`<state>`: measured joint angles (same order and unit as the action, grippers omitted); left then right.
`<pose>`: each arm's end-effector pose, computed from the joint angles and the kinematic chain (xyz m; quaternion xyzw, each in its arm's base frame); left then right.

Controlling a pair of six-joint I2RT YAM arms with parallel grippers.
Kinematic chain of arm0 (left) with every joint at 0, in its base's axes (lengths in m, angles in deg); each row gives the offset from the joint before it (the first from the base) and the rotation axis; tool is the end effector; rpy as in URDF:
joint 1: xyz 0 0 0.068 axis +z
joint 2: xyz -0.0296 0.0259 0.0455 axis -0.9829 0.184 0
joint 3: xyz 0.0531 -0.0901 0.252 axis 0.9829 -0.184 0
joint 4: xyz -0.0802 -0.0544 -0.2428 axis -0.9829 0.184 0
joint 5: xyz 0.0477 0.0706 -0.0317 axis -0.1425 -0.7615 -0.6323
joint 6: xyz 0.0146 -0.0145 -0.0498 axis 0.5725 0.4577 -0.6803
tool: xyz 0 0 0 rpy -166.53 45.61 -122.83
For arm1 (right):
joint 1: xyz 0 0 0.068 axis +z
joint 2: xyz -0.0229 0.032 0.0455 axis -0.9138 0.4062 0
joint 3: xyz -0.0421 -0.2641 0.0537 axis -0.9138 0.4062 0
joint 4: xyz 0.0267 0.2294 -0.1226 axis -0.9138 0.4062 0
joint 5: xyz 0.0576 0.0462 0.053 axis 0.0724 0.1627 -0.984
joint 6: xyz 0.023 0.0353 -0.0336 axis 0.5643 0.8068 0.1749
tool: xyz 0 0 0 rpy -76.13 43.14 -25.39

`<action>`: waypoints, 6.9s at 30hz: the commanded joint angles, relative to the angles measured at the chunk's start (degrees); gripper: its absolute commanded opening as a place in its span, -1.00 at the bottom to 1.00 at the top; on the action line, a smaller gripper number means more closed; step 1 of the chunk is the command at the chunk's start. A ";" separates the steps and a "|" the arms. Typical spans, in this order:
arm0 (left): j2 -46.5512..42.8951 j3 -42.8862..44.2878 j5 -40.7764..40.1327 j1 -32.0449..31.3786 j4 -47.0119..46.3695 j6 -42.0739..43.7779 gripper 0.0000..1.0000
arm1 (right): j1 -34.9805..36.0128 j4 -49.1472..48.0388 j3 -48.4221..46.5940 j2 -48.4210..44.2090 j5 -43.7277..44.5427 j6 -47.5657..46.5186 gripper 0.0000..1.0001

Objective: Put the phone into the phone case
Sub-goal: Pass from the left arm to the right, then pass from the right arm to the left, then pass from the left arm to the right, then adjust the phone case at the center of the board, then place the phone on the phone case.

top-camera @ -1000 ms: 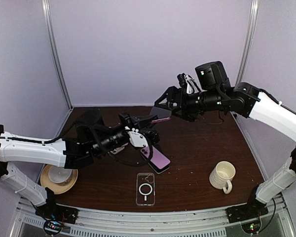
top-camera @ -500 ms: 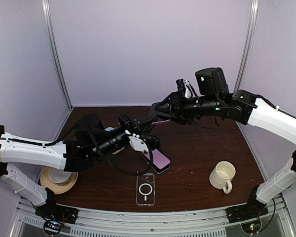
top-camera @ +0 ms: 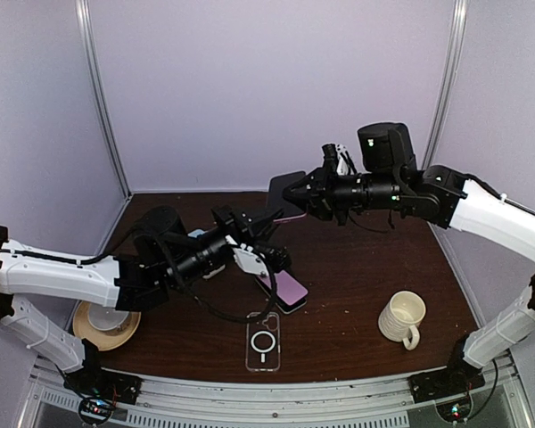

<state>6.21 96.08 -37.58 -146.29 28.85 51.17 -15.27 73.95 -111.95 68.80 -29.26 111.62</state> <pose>0.1303 -0.2912 0.3232 0.5691 0.2972 0.0624 0.7641 0.1950 0.2567 0.3974 0.0004 0.8164 0.5440 0.1939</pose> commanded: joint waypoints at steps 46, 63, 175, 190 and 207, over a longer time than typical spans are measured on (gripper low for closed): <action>-4.57 25.71 48.62 17.02 27.11 -97.21 0.03 | 3.02 -39.93 -1.88 -2.93 -10.35 -33.07 -1.00; -3.13 23.81 48.21 16.14 19.07 -97.03 -1.00 | 3.43 -39.76 -0.53 -1.74 -9.14 -31.48 -1.00; 21.77 9.25 8.91 -7.93 74.19 -69.68 0.03 | 9.71 -13.10 27.85 -9.03 29.17 -29.42 -0.54; 22.61 19.14 17.33 -9.81 65.98 -65.81 0.02 | 9.79 3.34 22.70 -16.19 37.92 -31.60 -0.55; -7.14 5.60 12.11 24.92 67.24 -91.38 0.78 | 18.88 0.58 11.39 6.55 27.11 -41.05 -0.83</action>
<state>1.10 106.96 -20.77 -125.26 97.11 -31.56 -0.10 82.41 -100.35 72.01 1.36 72.91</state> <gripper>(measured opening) 0.865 0.751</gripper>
